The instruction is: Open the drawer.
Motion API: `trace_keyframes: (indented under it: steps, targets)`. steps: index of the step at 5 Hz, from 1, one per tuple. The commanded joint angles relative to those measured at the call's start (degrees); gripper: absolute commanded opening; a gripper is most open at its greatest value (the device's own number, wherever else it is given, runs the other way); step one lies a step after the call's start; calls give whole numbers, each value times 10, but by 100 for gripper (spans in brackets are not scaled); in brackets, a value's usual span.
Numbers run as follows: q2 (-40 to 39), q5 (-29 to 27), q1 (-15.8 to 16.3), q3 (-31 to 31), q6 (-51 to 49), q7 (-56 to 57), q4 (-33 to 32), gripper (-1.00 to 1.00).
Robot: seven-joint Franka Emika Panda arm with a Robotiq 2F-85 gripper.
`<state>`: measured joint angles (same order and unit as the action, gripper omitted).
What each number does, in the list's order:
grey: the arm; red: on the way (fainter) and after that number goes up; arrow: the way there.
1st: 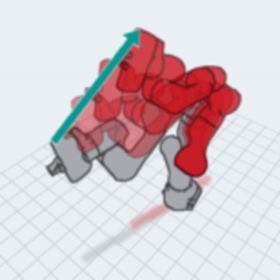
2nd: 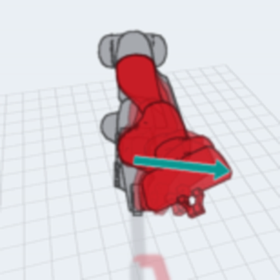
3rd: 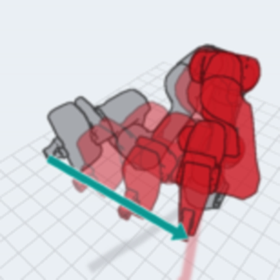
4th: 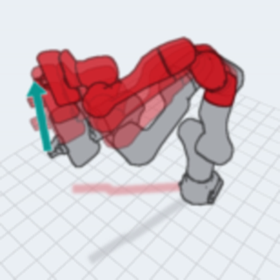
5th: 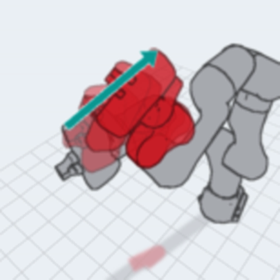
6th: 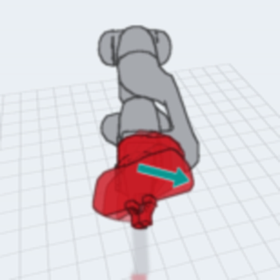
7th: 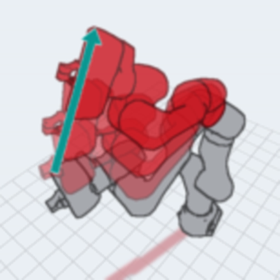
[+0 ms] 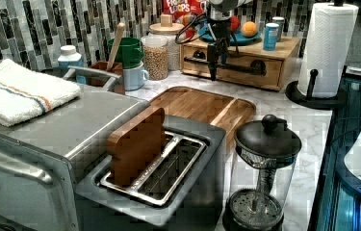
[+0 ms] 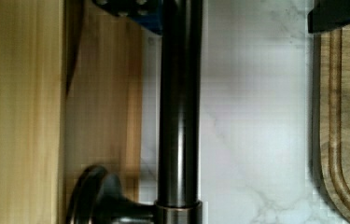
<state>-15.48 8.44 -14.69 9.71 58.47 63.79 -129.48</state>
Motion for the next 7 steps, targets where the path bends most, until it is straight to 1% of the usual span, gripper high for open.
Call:
trace_keyframes:
  steps: [1,2,3,4,5,6,7]
  targets:
    - [-7,-54,56,-53,43,-55,-24,100]
    - [-35,-79,47,-73,98,-22,-34,100]
    - [-20,-109,67,-88,88,-29,-51,100]
    - [3,-111,104,-99,81,-93,-70,100]
    - [24,-101,128,-112,57,-159,-77,100]
    - [30,-92,131,-117,54,-166,-85,100]
    - [34,-74,126,-119,67,-160,-95,100]
